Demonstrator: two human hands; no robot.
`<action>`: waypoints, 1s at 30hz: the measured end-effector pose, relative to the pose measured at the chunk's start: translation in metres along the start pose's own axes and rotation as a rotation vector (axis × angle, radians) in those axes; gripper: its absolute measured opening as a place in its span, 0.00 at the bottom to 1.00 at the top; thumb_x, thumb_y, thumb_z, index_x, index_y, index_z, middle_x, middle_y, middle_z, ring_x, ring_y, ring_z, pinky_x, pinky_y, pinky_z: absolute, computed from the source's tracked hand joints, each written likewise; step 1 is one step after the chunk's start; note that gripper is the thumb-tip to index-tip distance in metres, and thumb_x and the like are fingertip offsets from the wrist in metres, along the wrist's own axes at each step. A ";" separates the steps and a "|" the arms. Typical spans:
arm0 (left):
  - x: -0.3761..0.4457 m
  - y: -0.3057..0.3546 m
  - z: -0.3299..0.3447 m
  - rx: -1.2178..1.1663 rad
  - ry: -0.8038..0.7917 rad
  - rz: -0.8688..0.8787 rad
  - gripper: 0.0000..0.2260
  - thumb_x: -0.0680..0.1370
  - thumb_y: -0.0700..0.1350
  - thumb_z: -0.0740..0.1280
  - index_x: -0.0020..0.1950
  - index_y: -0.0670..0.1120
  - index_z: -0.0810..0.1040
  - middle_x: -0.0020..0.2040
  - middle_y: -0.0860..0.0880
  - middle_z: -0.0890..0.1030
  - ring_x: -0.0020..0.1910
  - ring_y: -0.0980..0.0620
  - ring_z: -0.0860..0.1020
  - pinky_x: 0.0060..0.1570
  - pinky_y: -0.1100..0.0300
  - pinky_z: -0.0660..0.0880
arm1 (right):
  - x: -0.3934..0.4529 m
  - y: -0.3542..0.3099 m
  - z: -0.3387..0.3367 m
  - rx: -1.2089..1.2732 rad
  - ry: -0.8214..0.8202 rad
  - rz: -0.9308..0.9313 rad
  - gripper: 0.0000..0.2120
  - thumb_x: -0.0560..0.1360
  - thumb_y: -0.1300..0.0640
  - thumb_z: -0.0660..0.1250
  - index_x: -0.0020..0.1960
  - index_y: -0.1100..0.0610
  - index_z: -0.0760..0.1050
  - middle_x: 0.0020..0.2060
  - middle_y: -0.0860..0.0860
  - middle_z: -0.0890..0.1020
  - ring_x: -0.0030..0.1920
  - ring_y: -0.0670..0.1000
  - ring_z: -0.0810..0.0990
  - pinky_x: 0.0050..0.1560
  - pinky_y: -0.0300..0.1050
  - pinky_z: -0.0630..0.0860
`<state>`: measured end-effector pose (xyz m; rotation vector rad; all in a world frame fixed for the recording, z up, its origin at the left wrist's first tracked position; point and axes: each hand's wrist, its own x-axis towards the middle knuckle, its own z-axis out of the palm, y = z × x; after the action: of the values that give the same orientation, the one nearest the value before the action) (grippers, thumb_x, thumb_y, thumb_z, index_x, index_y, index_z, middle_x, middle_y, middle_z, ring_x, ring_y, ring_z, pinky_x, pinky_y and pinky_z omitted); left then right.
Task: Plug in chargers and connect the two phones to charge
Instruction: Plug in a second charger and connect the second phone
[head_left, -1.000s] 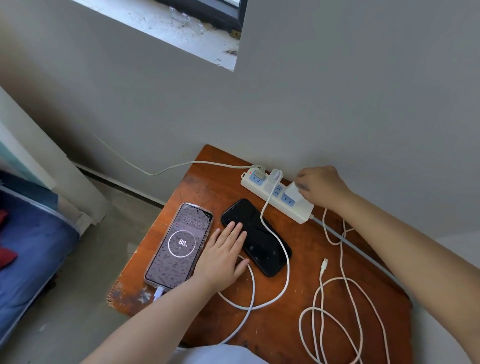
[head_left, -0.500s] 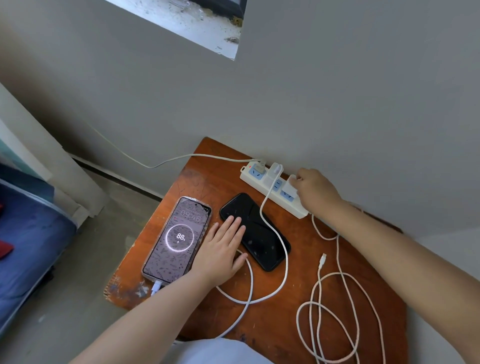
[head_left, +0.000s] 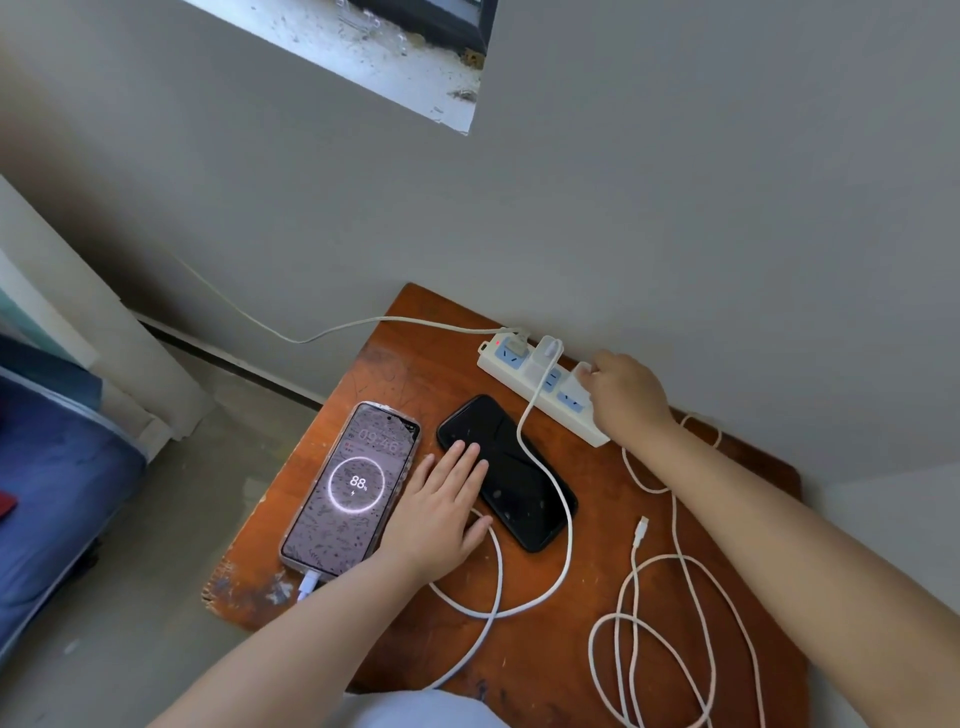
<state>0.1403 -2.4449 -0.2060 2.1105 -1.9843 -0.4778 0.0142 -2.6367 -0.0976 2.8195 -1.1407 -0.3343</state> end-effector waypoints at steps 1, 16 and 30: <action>0.000 0.000 0.000 -0.003 0.003 0.002 0.28 0.78 0.58 0.51 0.73 0.48 0.46 0.76 0.48 0.47 0.68 0.50 0.33 0.67 0.52 0.32 | 0.001 0.000 0.001 0.006 0.002 0.015 0.12 0.74 0.65 0.62 0.57 0.65 0.71 0.50 0.60 0.76 0.48 0.58 0.74 0.37 0.43 0.63; 0.000 0.001 0.002 0.007 0.012 0.019 0.28 0.79 0.57 0.51 0.73 0.46 0.47 0.76 0.46 0.48 0.74 0.50 0.42 0.68 0.56 0.36 | -0.022 -0.001 -0.007 0.161 0.071 0.160 0.19 0.73 0.62 0.62 0.64 0.59 0.69 0.68 0.58 0.68 0.70 0.60 0.60 0.70 0.61 0.52; 0.003 0.003 -0.012 0.018 -0.125 0.028 0.28 0.79 0.55 0.54 0.73 0.46 0.48 0.76 0.46 0.46 0.74 0.48 0.41 0.71 0.48 0.41 | -0.162 -0.050 0.080 0.522 0.000 0.793 0.24 0.76 0.60 0.60 0.70 0.58 0.57 0.59 0.57 0.75 0.57 0.53 0.75 0.55 0.43 0.74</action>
<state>0.1422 -2.4493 -0.1946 2.1087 -2.0892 -0.6024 -0.0836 -2.4877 -0.1554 2.3977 -2.4793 0.0421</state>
